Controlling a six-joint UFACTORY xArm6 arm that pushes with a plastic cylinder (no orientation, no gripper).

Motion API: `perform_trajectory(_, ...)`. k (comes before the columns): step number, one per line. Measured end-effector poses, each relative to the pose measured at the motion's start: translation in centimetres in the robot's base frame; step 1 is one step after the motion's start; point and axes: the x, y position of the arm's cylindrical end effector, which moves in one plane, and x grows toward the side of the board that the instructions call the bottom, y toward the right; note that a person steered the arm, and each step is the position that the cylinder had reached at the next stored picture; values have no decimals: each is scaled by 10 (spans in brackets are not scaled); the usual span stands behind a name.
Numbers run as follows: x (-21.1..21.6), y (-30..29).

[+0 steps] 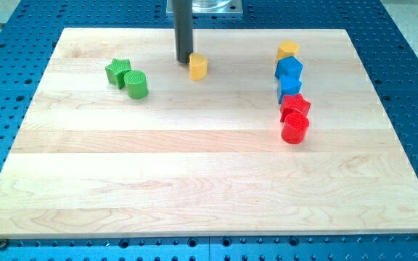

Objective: Push the heart to the left of the hexagon

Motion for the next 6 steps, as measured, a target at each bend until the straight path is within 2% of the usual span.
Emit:
perform_trajectory(1, 28, -1)
perform_trajectory(2, 46, 48)
perform_trajectory(4, 37, 117)
perform_trajectory(6, 64, 125)
